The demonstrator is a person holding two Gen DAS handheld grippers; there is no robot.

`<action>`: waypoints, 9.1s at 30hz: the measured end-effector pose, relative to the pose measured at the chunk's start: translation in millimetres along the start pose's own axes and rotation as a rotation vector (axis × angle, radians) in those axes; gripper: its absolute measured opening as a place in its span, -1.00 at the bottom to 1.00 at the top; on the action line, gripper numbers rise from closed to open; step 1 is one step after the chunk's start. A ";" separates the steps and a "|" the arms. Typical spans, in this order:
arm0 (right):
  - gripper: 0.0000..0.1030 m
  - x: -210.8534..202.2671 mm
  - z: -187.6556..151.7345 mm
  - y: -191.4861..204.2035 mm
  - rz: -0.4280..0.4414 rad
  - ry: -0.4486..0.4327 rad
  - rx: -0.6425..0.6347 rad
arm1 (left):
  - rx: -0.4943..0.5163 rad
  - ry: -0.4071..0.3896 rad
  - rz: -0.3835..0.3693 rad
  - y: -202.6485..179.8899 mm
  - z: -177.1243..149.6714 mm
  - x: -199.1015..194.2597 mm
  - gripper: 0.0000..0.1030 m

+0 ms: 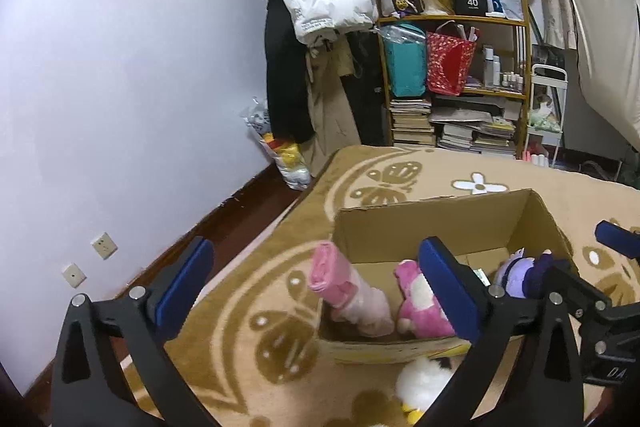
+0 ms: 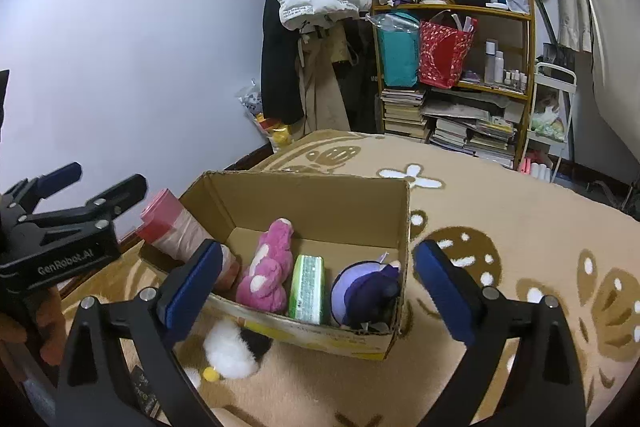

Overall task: Organize soft objects
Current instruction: 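Carry the bear and doll over the box and release both inside, then withdraw both tools from the box and lower toward the remaining items, then grasp the pink pig cushion with the left tool while the right tool grasps the yellow plush, then carry the pig cushion and yellow plush over the box and release both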

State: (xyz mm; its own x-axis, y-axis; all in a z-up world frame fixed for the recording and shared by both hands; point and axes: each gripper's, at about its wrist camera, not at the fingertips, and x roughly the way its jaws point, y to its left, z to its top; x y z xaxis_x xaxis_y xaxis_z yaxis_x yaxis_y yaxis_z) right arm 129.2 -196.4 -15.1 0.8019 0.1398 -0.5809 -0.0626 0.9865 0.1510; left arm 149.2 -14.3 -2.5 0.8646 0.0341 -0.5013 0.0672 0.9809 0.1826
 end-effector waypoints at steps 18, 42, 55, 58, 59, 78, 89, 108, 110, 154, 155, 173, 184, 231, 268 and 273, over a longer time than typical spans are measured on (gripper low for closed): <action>1.00 -60.7 -7.4 4.6 0.005 0.014 0.019 | -0.068 0.048 -0.015 34.1 -22.7 -64.9 0.99; 1.00 -98.0 -61.5 -7.9 0.020 0.142 0.158 | -0.073 0.241 -0.138 18.1 -82.0 -100.3 0.99; 0.95 -66.7 -91.2 -33.4 0.012 0.318 0.296 | 0.009 0.349 -0.221 -12.5 -99.1 -80.7 0.99; 0.95 -58.4 -97.4 -35.6 0.003 0.363 0.308 | 0.032 0.387 -0.240 -21.0 -104.3 -74.2 0.99; 0.95 -55.3 -99.9 -35.9 0.000 0.379 0.310 | 0.041 0.403 -0.247 -23.7 -106.2 -71.9 0.99; 0.89 -22.1 -129.9 -43.2 -0.035 0.566 0.378 | 0.129 0.551 -0.312 -55.1 -128.2 -37.1 0.99; 0.78 -15.6 -136.8 -49.3 -0.063 0.599 0.409 | 0.158 0.610 -0.320 -64.3 -139.0 -28.5 0.99; 0.74 2.9 -152.7 -54.4 -0.108 0.675 0.435 | 0.134 0.636 -0.325 -67.2 -146.3 -13.3 0.99; 0.70 3.3 -153.2 -55.1 -0.116 0.673 0.439 | 0.137 0.635 -0.327 -67.5 -147.7 -12.7 0.97; 0.60 -44.3 -99.9 -23.2 0.053 0.321 0.304 | 0.013 0.332 -0.308 -39.1 -104.2 -56.1 -0.52; 0.60 -45.7 -98.4 -22.1 0.051 0.314 0.297 | 0.004 0.328 -0.309 -37.8 -102.1 -56.7 -0.52; 0.59 -59.5 -61.6 -16.6 0.022 0.153 0.216 | 0.043 0.085 -0.242 -23.8 -39.9 -77.1 -0.57; 0.59 -67.4 -16.4 -25.8 0.022 0.048 0.182 | 0.027 -0.039 -0.196 -7.2 3.1 -72.8 -0.58; 0.61 37.5 28.6 -21.0 0.002 0.086 0.012 | 0.059 0.098 -0.250 -35.0 3.4 34.6 -0.53; 1.00 3.7 20.7 -23.9 -0.054 0.128 0.042 | 0.162 0.115 -0.176 -35.2 -5.7 -11.0 0.76; 1.00 -13.4 25.9 -16.6 -0.065 0.112 0.019 | 0.160 0.098 -0.154 -28.2 -3.5 -29.1 0.98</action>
State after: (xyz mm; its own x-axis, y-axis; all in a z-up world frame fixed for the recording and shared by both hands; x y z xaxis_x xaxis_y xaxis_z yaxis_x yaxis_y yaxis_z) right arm 134.9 -216.8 10.8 0.7322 0.0851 -0.6758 -0.0006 0.9922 0.1243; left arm 120.4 -42.3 4.0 0.7860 -0.0877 -0.6119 0.2797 0.9332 0.2256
